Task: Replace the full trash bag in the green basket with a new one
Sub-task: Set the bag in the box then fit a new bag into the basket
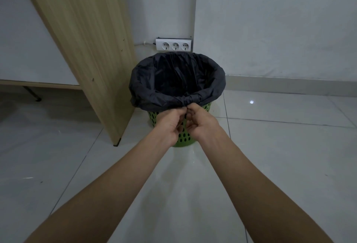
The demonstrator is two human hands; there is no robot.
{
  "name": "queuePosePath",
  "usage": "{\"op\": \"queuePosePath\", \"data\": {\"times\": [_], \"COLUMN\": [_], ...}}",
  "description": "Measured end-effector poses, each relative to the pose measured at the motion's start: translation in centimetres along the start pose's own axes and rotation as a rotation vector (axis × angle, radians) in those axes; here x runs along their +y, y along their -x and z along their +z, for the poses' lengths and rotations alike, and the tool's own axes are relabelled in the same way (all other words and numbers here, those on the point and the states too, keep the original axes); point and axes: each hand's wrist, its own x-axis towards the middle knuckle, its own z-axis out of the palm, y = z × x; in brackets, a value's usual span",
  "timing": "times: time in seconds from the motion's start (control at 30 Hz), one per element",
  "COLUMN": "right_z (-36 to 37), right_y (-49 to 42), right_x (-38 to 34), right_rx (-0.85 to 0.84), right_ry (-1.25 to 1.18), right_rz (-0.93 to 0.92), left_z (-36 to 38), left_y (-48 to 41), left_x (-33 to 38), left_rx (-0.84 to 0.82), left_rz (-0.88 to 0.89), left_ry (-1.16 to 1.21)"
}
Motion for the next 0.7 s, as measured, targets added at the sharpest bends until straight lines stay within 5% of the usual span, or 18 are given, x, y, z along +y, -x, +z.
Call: {"op": "queuePosePath", "data": {"times": [0.7], "right_z": [-0.1], "right_y": [0.8], "right_x": [1.0], "right_rx": [-0.085], "right_ry": [-0.196], "right_rz": [-0.071], "left_z": [0.6], "left_y": [-0.5], "left_x": [1.0], "left_rx": [-0.020], "left_rz": [-0.119], "left_ry": [0.009]}}
